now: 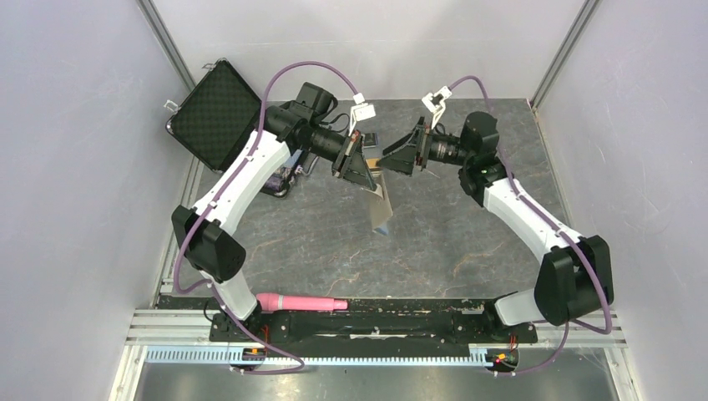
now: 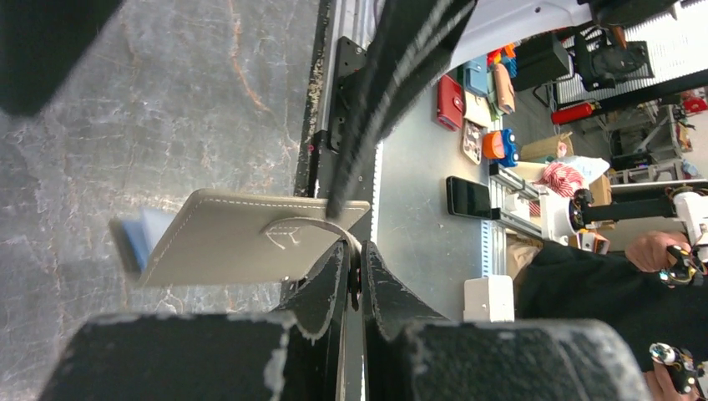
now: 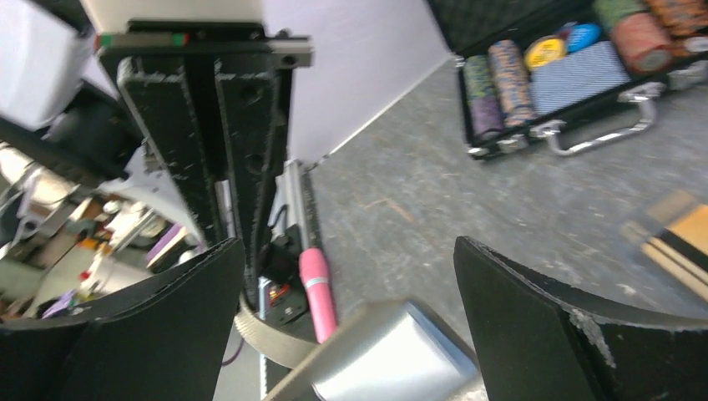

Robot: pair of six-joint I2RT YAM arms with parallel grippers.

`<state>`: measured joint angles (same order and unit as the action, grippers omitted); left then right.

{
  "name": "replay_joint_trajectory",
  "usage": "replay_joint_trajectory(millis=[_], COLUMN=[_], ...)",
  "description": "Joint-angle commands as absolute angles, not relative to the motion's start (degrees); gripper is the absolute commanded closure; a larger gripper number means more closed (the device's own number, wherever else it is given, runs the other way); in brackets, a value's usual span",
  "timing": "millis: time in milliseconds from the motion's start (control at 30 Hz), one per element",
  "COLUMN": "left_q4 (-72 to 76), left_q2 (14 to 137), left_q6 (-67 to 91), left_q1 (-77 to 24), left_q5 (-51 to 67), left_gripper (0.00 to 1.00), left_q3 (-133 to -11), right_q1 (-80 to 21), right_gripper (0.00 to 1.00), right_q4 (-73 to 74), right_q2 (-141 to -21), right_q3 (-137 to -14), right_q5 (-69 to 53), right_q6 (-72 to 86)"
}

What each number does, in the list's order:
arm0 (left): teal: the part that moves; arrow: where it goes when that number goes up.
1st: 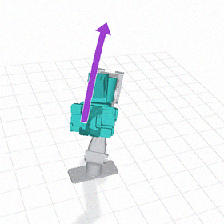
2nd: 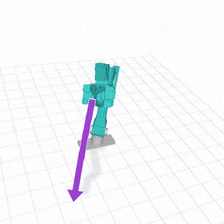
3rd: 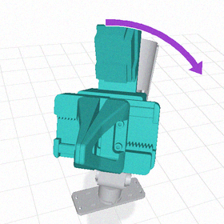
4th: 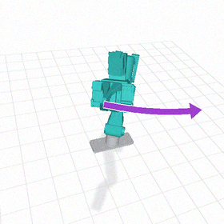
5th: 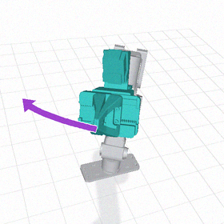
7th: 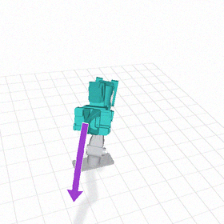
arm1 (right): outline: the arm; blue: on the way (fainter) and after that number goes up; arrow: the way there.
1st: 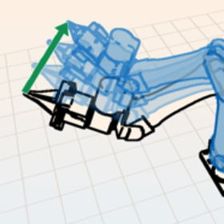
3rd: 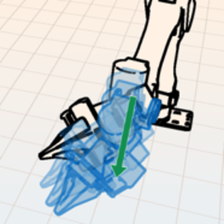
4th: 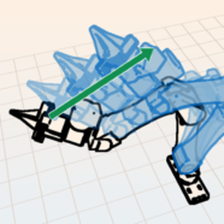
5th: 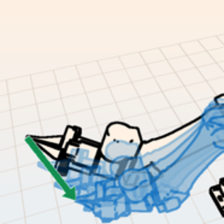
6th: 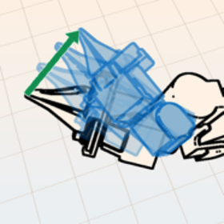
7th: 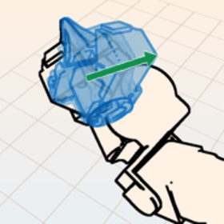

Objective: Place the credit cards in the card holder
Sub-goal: Open the card holder at the center of the board.

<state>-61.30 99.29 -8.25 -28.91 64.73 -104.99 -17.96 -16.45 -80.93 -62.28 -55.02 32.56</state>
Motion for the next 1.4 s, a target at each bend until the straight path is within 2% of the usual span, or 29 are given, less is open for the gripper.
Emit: replay_joint_trajectory(millis=[0, 167, 300, 433, 567, 667, 933, 1067, 1167, 1367], left_q4=[-61.9, -61.9, -62.0, -62.0, -61.8, -61.2, -61.1, -61.1, -61.3, -61.3], left_q2=[98.9, 98.7, 98.4, 98.4, 98.4, 98.3, 98.6, 98.7, 98.4, 99.3], left_q6=[-10.6, -10.5, -11.0, -11.1, -11.1, -10.6, -10.8, -10.9, -11.2, -8.1], left_q1=[-29.0, -29.0, -29.0, -29.0, -29.0, -29.1, -29.0, -29.0, -29.0, -29.0], left_q5=[69.0, 68.6, 67.2, 65.7, 65.2, 65.0, 63.5, 60.8, 57.7, 51.9], left_gripper=[0.98, 0.98, 0.98, 0.98, 0.98, 0.98, 0.98, 0.98, 0.98, 0.98], left_q3=[-108.3, -108.1, -107.9, -107.8, -107.9, -107.8, -107.8, -107.7, -107.8, -107.9], right_q1=[-20.4, -20.7, -20.7, -20.6, -20.9, -21.0, -21.1, -21.1, -21.1, -20.6], right_gripper=[0.03, 0.11, 0.17, 0.19, 0.19, 0.20, 0.28, 0.40, 0.44, 0.34], right_q4=[-38.5, -53.7, -52.5, -38.3, -1.9, 12.2, 22.4, 25.5, 26.8, 28.1], right_q2=[-81.9, -82.6, -82.2, -80.3, -79.9, -81.0, -79.9, -79.6, -79.6, -80.2], right_q3=[-57.8, -54.9, -54.8, -55.7, -64.3, -68.7, -71.3, -72.7, -74.1, -78.1], right_q5=[-62.1, -65.7, -68.2, -68.2, -64.2, -63.1, -62.5, -62.2, -60.3, -49.7], right_q6=[46.5, 58.3, 58.2, 48.1, 21.0, 11.6, 5.6, 4.3, 3.9, 4.9])
